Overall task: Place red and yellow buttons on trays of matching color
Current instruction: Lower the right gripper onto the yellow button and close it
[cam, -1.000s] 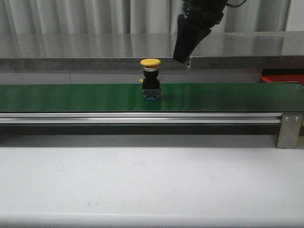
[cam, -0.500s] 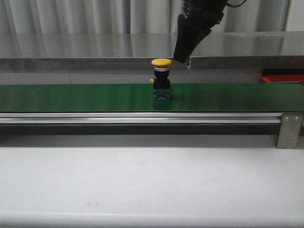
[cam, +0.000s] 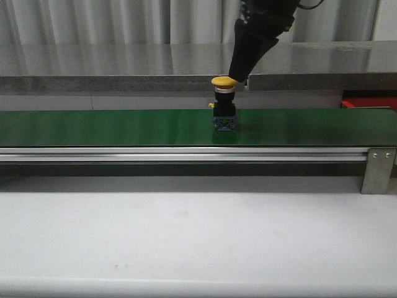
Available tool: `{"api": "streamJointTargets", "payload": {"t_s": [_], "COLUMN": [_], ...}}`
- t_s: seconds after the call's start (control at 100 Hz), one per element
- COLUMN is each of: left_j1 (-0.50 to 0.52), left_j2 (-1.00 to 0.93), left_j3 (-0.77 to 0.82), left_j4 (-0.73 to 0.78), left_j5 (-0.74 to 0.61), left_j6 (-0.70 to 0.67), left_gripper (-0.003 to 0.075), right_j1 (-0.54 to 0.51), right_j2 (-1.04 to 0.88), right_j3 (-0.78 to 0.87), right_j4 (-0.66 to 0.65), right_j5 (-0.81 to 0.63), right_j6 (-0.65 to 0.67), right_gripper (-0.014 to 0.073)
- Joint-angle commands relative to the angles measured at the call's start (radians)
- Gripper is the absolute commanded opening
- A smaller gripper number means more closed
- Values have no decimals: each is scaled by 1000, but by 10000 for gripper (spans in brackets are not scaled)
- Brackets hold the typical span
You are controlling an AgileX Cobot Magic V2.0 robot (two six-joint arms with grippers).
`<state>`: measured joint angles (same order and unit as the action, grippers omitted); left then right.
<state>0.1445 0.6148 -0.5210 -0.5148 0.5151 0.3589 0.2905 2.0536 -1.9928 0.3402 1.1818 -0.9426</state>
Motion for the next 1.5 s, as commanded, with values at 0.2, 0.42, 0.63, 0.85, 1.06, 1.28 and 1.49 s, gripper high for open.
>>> {"api": "streamJointTargets", "payload": {"t_s": [0.2,0.42,0.63,0.85,1.06,1.28,1.49], "left_j1": [-7,-7,-7,-7,-7,-7,-7], "left_j2": [1,1,1,1,1,1,1], "left_j3": [-28,-28,-28,-28,-28,-28,-28], "left_j4": [-24,-24,-24,-24,-24,-24,-24], "left_j5": [-57,-57,-57,-57,-57,-57,-57], "left_j6": [-3,-3,-3,-3,-3,-3,-3], "left_gripper": [-20,-20,-20,-20,-20,-20,-20], "right_j1": [-27,-51,-56,-71,-86,-86,-86], "right_j2": [-64,-64,-63,-50,-34,-4,17], "right_j3": [-26,-24,-6,-4,-1,4,4], "right_j4": [20,38,68,68,70,84,80], "right_j5": [-19,-17,-16,-21,-22,-23,-26], "right_j6": [-38,-49,-81,-82,-82,-83,-83], "right_gripper": [533,533,533,533,533,533,461]}}
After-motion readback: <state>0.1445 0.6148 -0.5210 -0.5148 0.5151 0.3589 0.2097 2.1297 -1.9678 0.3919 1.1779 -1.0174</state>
